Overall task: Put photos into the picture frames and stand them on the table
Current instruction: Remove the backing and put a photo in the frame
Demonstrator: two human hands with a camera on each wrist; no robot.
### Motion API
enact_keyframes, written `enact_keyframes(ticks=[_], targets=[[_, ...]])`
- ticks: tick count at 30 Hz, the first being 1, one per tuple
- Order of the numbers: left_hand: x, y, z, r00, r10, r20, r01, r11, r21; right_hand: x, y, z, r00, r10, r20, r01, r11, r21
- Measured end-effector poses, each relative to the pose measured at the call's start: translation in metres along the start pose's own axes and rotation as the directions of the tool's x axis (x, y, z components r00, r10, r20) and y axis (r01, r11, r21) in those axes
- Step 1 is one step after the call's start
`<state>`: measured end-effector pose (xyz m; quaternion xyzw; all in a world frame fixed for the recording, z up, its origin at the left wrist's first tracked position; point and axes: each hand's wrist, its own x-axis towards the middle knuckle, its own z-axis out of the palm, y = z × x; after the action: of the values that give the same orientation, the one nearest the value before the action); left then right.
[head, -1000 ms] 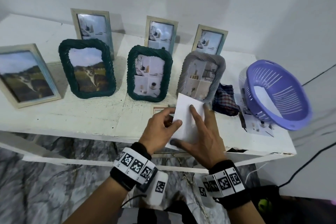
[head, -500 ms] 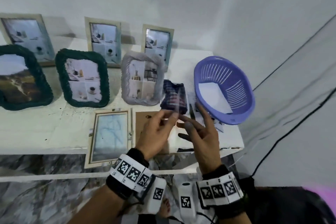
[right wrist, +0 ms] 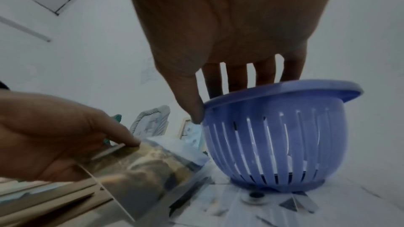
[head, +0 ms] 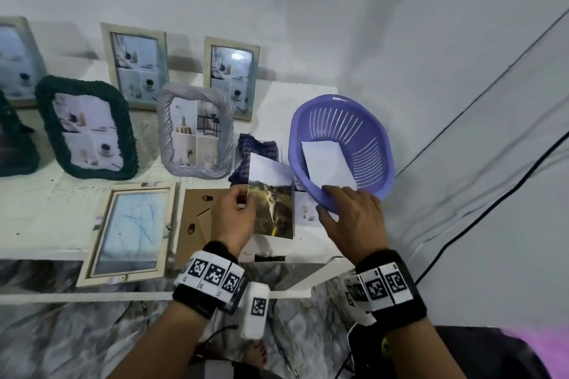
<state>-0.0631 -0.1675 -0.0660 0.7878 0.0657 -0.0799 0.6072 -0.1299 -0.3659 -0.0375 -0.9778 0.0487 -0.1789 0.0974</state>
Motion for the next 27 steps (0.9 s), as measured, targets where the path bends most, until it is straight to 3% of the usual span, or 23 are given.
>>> enact_keyframes(ticks=[7,10,14,18,23,27], targets=[[0.018,0.008,0.038,0.996,-0.066,0.053,0.063,0.996,0.068,0.017,0.023,-0.024,0.998,0.020,-0.066,-0.001,0.961,0.276],[0.021,0.015,0.055,0.998,-0.037,0.047,0.024,0.969,0.247,0.023,0.028,-0.030,0.999,0.022,-0.040,-0.006,0.934,0.357],[0.021,0.022,0.069,0.994,-0.095,0.047,0.060,0.867,0.494,0.025,0.027,-0.025,0.998,-0.051,-0.021,0.055,0.949,0.310],[0.024,0.018,0.071,0.995,-0.075,0.065,0.018,0.782,0.623,0.021,0.020,-0.014,0.993,-0.114,0.034,0.101,0.963,0.251],[0.027,0.013,0.063,0.995,-0.003,0.097,-0.059,0.777,0.627,0.014,0.013,0.001,0.979,-0.153,0.134,0.130,0.977,0.170],[0.032,0.011,0.047,0.983,0.130,0.128,-0.169,0.915,0.367,0.028,0.016,-0.014,0.969,-0.101,0.223,0.034,0.957,0.287]])
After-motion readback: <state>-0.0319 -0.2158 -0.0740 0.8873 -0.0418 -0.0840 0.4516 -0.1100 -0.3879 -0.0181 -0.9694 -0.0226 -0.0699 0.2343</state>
